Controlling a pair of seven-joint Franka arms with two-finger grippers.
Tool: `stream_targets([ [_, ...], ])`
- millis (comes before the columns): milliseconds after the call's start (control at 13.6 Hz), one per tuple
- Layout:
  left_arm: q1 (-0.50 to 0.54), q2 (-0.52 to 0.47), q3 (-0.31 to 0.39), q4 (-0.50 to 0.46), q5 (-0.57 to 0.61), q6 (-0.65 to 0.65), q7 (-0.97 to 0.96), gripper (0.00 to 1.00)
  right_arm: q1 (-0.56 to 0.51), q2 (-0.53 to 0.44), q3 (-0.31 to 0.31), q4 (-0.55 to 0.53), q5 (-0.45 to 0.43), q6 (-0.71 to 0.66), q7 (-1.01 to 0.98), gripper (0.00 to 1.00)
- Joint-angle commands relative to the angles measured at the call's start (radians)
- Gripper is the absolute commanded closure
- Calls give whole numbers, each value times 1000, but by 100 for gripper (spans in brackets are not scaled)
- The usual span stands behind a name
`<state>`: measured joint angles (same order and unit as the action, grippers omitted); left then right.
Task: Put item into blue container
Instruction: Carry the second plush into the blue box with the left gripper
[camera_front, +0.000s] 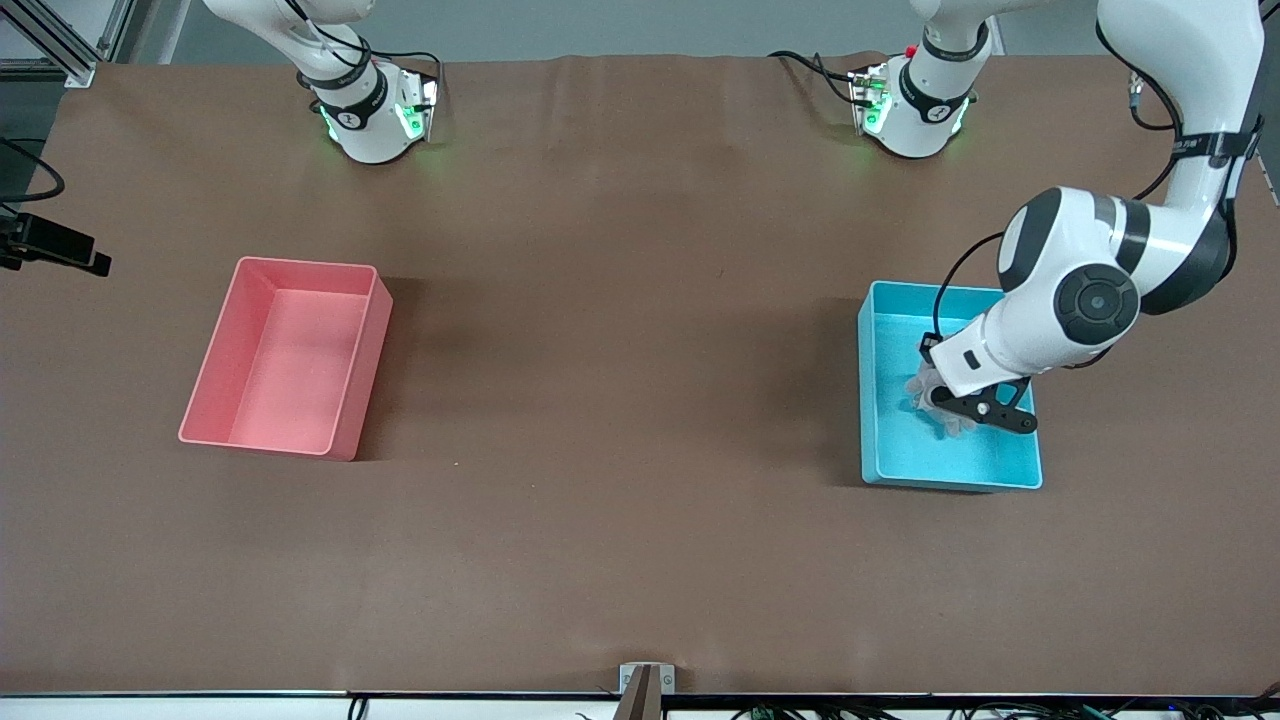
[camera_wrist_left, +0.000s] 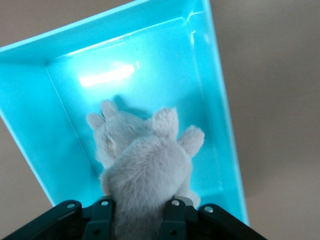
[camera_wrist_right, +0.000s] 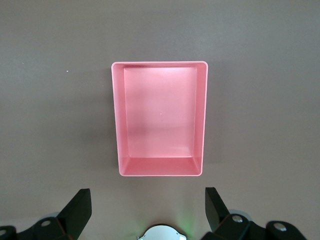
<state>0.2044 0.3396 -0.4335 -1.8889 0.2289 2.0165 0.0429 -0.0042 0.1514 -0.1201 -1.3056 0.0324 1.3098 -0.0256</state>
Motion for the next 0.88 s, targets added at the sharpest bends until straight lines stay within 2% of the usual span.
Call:
stream_targets([
  [0, 24, 74, -10, 1, 55, 76, 3, 76, 0, -44, 3, -47, -19, 17, -22, 0],
  [367, -11, 151, -8, 8, 63, 145, -64, 76, -2, -84, 3, -49, -17, 3, -25, 0],
  [514, -10, 171, -8, 8, 63, 162, -66, 75, -2, -131, 2, -85, -17, -7, -24, 0],
  [661, -7, 183, -7, 10, 63, 168, -66, 69, -2, -188, 2, -144, -17, 2, -25, 0],
  [734, -5, 182, -7, 11, 73, 166, -67, 55, -2, -206, 2, -153, -17, -1, -25, 0],
  [807, -7, 180, -8, 11, 81, 166, -71, 24, 3, -214, 5, -153, -20, -4, -25, 0],
])
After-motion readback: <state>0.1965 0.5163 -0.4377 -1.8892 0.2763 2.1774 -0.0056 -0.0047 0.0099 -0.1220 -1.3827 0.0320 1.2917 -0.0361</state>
